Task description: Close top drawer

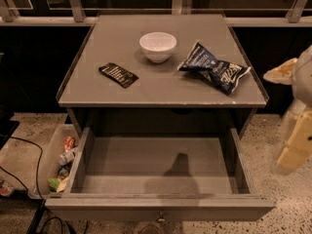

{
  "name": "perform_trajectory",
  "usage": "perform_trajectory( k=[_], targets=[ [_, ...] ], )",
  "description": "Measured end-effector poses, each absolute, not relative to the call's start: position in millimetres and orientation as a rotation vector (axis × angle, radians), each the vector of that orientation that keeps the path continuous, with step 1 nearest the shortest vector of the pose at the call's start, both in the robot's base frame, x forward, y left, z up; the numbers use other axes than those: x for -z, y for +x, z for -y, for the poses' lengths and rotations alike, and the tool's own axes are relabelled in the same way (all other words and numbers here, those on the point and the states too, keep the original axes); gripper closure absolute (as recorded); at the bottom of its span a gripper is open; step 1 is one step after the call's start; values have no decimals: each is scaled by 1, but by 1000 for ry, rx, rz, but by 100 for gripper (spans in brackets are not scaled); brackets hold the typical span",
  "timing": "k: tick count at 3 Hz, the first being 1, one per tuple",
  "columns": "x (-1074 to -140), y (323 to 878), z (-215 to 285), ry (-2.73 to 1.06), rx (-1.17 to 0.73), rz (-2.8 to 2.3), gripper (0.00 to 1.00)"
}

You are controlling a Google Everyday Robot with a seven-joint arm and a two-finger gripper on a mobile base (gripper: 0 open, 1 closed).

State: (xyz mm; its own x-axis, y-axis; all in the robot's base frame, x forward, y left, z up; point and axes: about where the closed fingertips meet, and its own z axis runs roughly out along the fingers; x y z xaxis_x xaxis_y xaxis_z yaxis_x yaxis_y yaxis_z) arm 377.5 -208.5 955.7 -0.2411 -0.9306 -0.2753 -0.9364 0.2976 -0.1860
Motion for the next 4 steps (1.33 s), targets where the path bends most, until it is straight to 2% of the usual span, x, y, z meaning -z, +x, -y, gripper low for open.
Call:
perform_trajectory(
  k=[1, 2, 4],
  targets=[
    [-944, 334, 197, -1658, -71, -2189, 18],
    [-916, 305, 175, -1632, -158, -2132, 42],
    [-907, 299, 170, -1631, -197, -2133, 88]
  ],
)
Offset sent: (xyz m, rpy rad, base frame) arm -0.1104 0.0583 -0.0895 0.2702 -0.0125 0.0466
